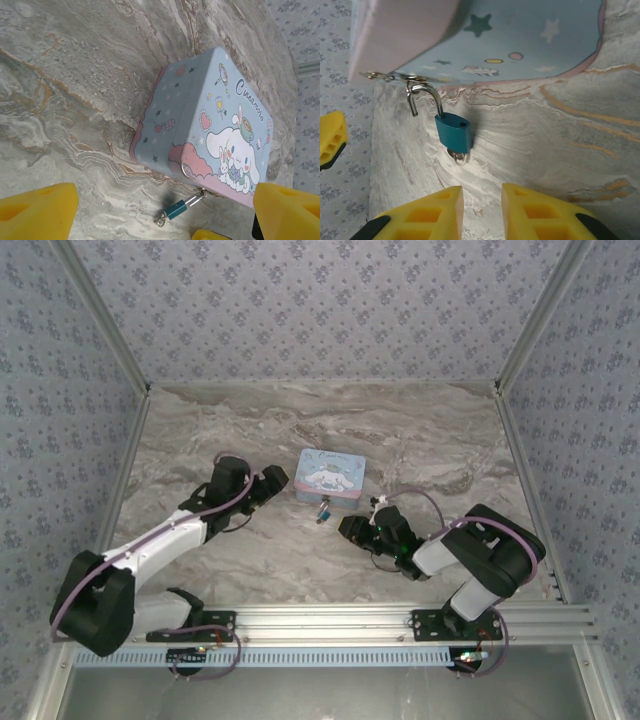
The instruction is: Unlock a padlock with a key
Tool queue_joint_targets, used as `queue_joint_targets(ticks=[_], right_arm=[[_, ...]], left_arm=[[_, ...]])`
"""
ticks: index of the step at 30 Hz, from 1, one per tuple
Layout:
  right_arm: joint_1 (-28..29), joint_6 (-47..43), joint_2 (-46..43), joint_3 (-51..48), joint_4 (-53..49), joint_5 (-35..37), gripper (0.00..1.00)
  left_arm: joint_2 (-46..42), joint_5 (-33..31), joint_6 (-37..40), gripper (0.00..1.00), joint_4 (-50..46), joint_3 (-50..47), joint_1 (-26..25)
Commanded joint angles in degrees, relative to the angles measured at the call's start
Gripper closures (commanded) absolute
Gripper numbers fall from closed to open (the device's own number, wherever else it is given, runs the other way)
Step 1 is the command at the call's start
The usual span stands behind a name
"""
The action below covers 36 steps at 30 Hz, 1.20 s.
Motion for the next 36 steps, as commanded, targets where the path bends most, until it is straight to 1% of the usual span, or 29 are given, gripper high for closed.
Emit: queue_joint_targets(ticks=[1, 3, 5, 9, 14, 16, 18, 23, 28, 32, 36], right_arm=[[-0.31, -1.68, -2.61, -0.92, -5.71, 1.76, 0.69], [-0.15, -4.18, -5.47, -0.92, -9.77, 2.83, 0.64], [-0.21, -7.17, -9.39, -1.16, -13.83, 4.28, 0.56], [-0.47, -11.32, -16.44, -2.65, -17.96, 6.18, 0.41], [-2.25, -14.51, -24.27, -4.22, -20.79, 4.36, 0.16], [-3.26, -14.71, -27.16, -5.16, -21.54, 3.7, 0.07], [-4.06, -14.75, -30.31, -6.16, -23.3, 3.92, 0.02], [-5.96, -15.51, -39.15, -7.76, -30.22, 3.53, 0.01], [-7.24, -15.79, -45.91, -9.45, -34.34, 2.41, 0.01], [-8.17, -15.48, -49.09, -10.46, -36.2, 1.62, 0.0], [-8.83, -15.52, -50.46, -10.55, -37.61, 0.97, 0.01]], left_arm=[[3.34, 3.9, 4.73, 0.09, 0.25, 3.7, 0.46], [5.84, 5.41, 6.65, 0.08, 0.54, 5.52, 0.53], [8.69, 6.83, 8.69, 0.08, 0.72, 7.59, 0.54], [13.61, 9.58, 10.33, 0.07, 3.25, 10.05, 0.5], [18.74, 12.41, 11.12, 0.06, 6.26, 12.93, 0.33], [20.36, 13.37, 11.13, 0.06, 7.5, 13.54, 0.17], [21.94, 14.53, 11.08, 0.06, 8.25, 14.28, -0.08], [24.64, 15.41, 10.95, 0.06, 8.62, 15.6, -1.82], [25.72, 15.26, 10.34, 0.06, 9.33, 15.7, -3.51], [25.9, 14.71, 10.1, 0.06, 9.24, 16.04, -4.77], [26.03, 14.53, 9.77, 0.06, 9.24, 16.63, -6.16]])
